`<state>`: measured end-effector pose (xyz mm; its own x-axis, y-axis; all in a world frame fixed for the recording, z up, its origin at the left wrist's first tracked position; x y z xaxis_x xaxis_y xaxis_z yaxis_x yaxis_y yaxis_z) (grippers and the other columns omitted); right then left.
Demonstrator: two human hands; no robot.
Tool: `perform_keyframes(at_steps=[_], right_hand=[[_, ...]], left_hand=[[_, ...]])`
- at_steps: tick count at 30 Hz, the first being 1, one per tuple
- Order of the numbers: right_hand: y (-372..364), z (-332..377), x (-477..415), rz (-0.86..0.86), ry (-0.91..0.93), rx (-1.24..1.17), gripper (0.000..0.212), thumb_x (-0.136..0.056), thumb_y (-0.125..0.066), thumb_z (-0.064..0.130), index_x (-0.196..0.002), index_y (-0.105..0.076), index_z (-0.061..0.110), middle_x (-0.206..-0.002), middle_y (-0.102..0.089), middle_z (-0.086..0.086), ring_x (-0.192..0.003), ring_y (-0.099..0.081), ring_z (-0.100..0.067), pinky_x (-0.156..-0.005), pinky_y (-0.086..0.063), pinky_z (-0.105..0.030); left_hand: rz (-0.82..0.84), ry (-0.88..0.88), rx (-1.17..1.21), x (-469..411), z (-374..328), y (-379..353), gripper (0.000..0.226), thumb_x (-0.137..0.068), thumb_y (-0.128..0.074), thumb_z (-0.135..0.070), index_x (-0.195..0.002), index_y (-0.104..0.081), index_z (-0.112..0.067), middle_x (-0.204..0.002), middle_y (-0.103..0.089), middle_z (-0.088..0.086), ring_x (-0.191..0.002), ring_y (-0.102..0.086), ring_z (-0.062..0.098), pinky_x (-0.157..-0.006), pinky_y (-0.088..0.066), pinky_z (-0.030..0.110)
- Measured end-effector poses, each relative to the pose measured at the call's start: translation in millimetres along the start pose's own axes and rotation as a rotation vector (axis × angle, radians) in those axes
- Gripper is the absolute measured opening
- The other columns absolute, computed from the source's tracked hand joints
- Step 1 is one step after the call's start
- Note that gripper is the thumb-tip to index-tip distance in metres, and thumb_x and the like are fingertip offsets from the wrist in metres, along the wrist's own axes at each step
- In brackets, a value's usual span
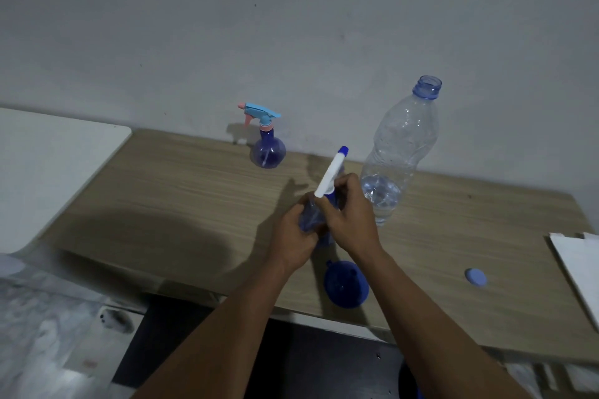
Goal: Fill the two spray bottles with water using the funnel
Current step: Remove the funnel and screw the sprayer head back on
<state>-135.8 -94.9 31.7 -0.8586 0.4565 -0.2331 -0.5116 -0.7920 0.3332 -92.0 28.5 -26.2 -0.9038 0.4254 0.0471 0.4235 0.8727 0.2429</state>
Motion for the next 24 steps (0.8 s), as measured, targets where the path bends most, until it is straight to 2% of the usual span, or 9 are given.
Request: perform_keyframes(at_steps=[3,7,10,12,14,16,19,21,24], right_hand=[[2,-2,-1,-0.045,-0.041,-0.03,0.042,-0.078,-0.085,0.033,-0.094,-0.046,0.028,-0.086,-0.06,0.015,-0.079,-0.061,-0.001,-0.066,-0.049,-0.014],[-2,0,2,-0.007,0.031,0.005,0.025,-0.089,-0.073,0.031,-0.102,-0.052,0.031,-0.091,-0.062,0.021,-0.086,-0.063,-0.001,-0.069,-0.048,-0.014],[1,-4,2,-0.049,-0.019,-0.022,0.032,-0.084,-0.078,0.038,-0.102,-0.054,0.027,-0.093,-0.066,0.018,-0.089,-0.066,0.0,-0.071,-0.051,-0.014],[2,-5,1,-0.059,-0.041,-0.045,0.043,-0.078,-0.082,0.038,-0.105,-0.053,0.023,-0.095,-0.066,0.015,-0.09,-0.066,-0.001,-0.074,-0.054,-0.016],[0,-3,3,-0.036,0.002,-0.022,0.035,-0.084,-0.078,0.034,-0.108,-0.054,0.027,-0.097,-0.066,0.018,-0.093,-0.065,-0.001,-0.075,-0.053,-0.016],[-2,0,4,-0.012,0.044,0.026,0.022,-0.091,-0.07,0.034,-0.105,-0.055,0.035,-0.096,-0.065,0.026,-0.091,-0.065,0.0,-0.073,-0.05,-0.014],[-2,0,3,-0.02,0.027,0.043,0.023,-0.089,-0.07,0.039,-0.105,-0.054,0.036,-0.099,-0.063,0.036,-0.094,-0.063,0.008,-0.075,-0.047,-0.007],[-2,1,3,-0.012,0.037,0.046,0.022,-0.09,-0.07,0.038,-0.107,-0.056,0.035,-0.097,-0.063,0.034,-0.094,-0.064,0.006,-0.075,-0.048,-0.008],[-3,5,4,0.015,0.108,0.076,0.011,-0.096,-0.064,0.03,-0.105,-0.058,0.032,-0.092,-0.064,0.03,-0.085,-0.064,-0.001,-0.07,-0.046,-0.013]], left_hand=[[0.001,0.01,-0.007,0,2,1,0.053,-0.07,-0.069,-0.022,-0.095,-0.057,-0.067,-0.091,-0.068,-0.034,-0.083,-0.066,-0.011,-0.063,-0.047,0.004],[0.007,-0.005,0.034,0,-3,-1,0.05,-0.066,-0.067,-0.033,-0.1,-0.056,-0.069,-0.096,-0.069,-0.033,-0.089,-0.066,-0.009,-0.068,-0.048,0.005],[-0.001,-0.01,0.011,0,1,1,0.054,-0.07,-0.066,-0.016,-0.095,-0.058,-0.064,-0.092,-0.07,-0.028,-0.083,-0.068,-0.005,-0.064,-0.05,0.01],[-0.001,-0.002,0.015,1,3,2,0.059,-0.071,-0.066,-0.011,-0.093,-0.058,-0.065,-0.089,-0.069,-0.032,-0.081,-0.067,-0.009,-0.06,-0.048,0.006],[0.005,-0.008,0.017,2,-2,2,0.06,-0.07,-0.067,-0.014,-0.094,-0.058,-0.068,-0.09,-0.068,-0.035,-0.082,-0.065,-0.013,-0.06,-0.046,0.002],[0.003,-0.018,0.039,3,-7,1,0.052,-0.067,-0.067,-0.027,-0.099,-0.058,-0.066,-0.093,-0.069,-0.032,-0.084,-0.066,-0.011,-0.064,-0.046,0.003],[-0.002,-0.027,0.052,2,-7,0,0.048,-0.06,-0.06,-0.038,-0.098,-0.056,-0.068,-0.091,-0.069,-0.032,-0.082,-0.067,-0.01,-0.062,-0.047,0.003],[0.002,-0.024,0.05,0,-3,0,0.049,-0.06,-0.062,-0.038,-0.099,-0.057,-0.066,-0.093,-0.07,-0.031,-0.083,-0.067,-0.009,-0.063,-0.047,0.003],[0.029,-0.029,0.035,-2,0,2,0.057,-0.065,-0.077,-0.024,-0.112,-0.061,-0.054,-0.103,-0.071,-0.025,-0.092,-0.068,-0.006,-0.07,-0.05,0.006]])
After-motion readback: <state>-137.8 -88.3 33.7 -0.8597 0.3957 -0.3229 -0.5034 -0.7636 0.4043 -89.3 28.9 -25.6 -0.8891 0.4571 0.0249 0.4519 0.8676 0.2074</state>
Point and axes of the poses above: each hand's wrist, its own x-axis away from the middle knuckle, its own y-axis out of the back of the hand, z = x × y, the point moved 9 cm from there along -x, towards the middle knuckle
